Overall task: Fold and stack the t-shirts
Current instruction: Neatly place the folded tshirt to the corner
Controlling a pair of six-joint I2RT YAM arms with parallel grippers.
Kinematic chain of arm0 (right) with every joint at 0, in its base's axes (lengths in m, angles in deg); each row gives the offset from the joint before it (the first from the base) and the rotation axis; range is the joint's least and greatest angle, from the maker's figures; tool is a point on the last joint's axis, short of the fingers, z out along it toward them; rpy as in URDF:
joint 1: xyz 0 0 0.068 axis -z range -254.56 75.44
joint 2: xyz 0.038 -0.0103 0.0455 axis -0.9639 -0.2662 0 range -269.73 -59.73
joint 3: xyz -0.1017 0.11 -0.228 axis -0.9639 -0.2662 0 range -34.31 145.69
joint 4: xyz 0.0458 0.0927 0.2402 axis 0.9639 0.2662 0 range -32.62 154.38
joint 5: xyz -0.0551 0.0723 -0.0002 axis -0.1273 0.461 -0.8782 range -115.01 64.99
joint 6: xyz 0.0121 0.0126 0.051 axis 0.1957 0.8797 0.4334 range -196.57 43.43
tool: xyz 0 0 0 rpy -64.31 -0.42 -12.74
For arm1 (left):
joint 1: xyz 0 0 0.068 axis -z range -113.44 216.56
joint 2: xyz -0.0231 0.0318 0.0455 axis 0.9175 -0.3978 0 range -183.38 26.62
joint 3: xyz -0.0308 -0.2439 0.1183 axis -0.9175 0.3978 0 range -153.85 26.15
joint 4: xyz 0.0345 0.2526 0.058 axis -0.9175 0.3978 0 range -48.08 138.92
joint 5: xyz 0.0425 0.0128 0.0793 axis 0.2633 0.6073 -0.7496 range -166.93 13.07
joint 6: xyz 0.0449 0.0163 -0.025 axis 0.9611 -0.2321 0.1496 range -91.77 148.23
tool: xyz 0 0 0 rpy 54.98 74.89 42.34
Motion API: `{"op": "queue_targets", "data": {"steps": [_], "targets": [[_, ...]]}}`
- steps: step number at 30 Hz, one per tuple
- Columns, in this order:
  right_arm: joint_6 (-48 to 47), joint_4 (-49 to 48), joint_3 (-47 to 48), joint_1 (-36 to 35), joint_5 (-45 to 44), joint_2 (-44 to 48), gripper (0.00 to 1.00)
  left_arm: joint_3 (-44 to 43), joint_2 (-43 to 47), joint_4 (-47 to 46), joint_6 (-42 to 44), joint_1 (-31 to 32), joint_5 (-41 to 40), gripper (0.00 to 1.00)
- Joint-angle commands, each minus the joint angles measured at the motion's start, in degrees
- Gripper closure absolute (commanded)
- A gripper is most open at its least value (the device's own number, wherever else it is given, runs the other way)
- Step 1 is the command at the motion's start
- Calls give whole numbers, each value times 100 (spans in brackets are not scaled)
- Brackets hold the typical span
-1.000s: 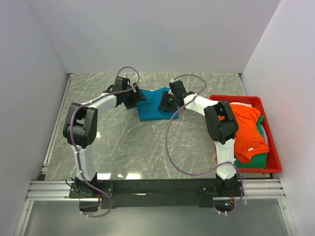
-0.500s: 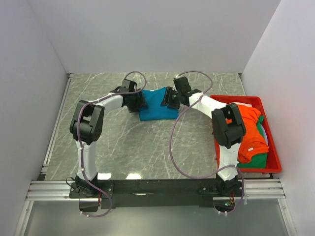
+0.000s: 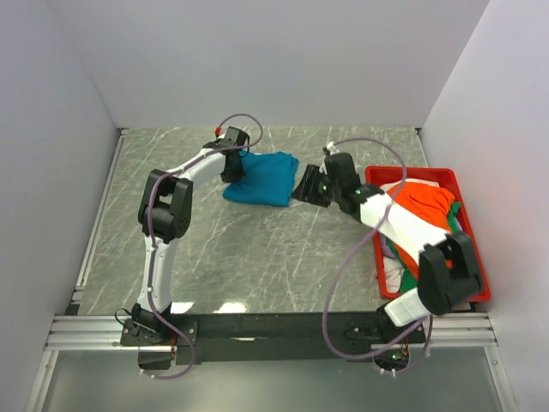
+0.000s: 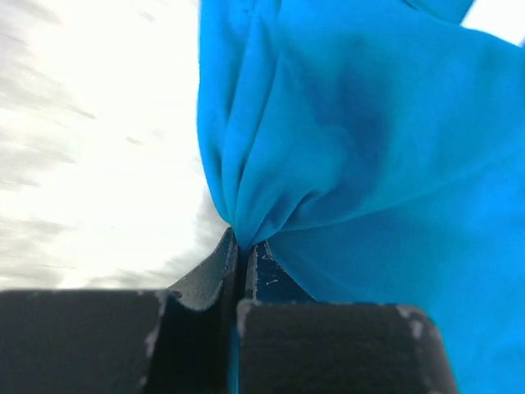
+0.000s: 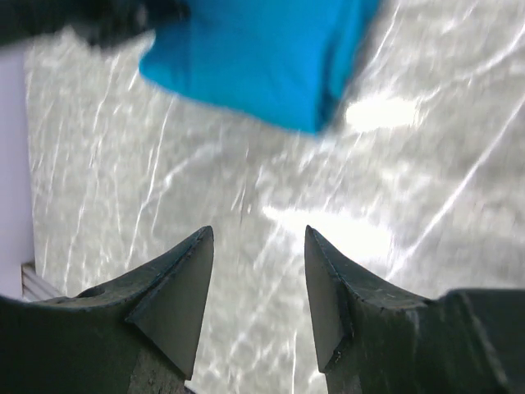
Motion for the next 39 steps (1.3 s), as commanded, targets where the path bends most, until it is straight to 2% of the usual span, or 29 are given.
{"op": "queue_targets", "data": {"steps": [1, 2, 6, 9, 12, 19, 23, 29, 39], "targets": [[72, -145, -700, -230, -296, 916, 45, -569, -273, 857, 500, -240, -1677, 99], [98, -180, -895, -248, -296, 1101, 45, -666, -317, 953, 553, -379, -2010, 100], [151, -66, -1685, -309, -410, 2093, 45, -1211, -632, 1086, 869, -819, -2513, 100], [108, 57, -1898, -336, -472, 2551, 45, -1467, -843, 796, 1413, -1048, -3268, 100], [-7, 189, -2021, -336, -525, 2815, 45, -1817, -1133, 620, 1950, -1329, -3699, 99], [-86, 260, -1855, -327, -393, 3027, 45, -1889, -1354, -169, 2671, -2032, -3789, 100], [-86, 180, -1793, -327, -305, 3036, 45, -2240, -1582, -461, 2988, -2313, -3842, 100], [-200, 180, -1617, -327, -314, 2782, 45, -2469, -1714, -1058, 3313, -2446, -3525, 100], [-279, 83, -1530, -327, -366, 2456, 45, -3031, -2022, -1015, 3182, -2657, -3263, 100]]}}
